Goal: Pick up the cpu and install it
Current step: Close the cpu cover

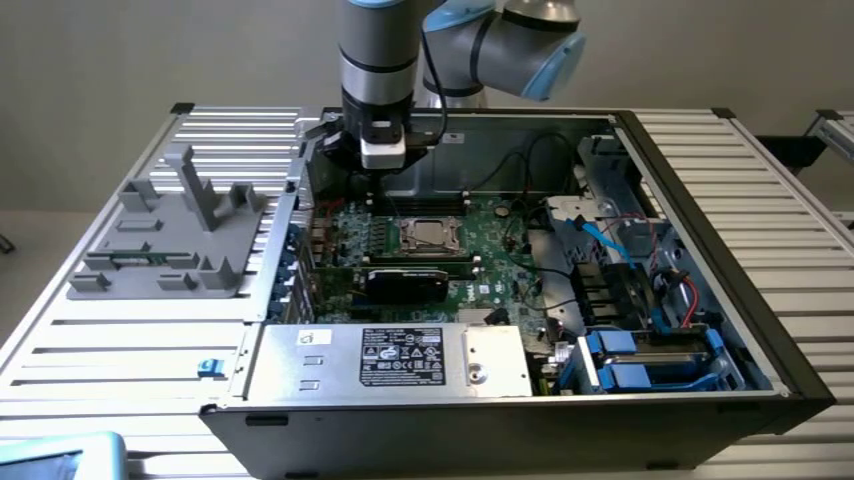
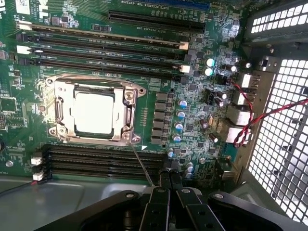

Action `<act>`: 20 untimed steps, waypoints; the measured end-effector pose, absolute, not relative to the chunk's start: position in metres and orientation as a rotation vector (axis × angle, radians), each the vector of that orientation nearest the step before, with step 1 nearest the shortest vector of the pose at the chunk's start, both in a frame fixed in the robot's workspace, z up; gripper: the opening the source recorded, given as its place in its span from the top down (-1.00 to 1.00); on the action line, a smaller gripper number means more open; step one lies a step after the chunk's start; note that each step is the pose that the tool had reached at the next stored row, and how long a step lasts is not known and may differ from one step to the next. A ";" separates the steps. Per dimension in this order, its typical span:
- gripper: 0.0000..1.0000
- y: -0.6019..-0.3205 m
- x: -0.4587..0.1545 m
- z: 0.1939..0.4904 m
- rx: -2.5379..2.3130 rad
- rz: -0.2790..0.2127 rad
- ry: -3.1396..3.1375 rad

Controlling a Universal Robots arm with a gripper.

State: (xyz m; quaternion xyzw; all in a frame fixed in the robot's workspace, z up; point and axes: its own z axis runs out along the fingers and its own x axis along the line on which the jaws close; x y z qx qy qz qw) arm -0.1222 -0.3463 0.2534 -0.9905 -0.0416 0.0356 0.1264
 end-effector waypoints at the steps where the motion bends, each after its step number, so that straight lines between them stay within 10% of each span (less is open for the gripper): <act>1: 0.76 -0.346 -0.122 0.253 -2.884 0.103 -0.114; 20: 0.76 -0.346 -0.102 0.257 -2.876 0.092 -0.063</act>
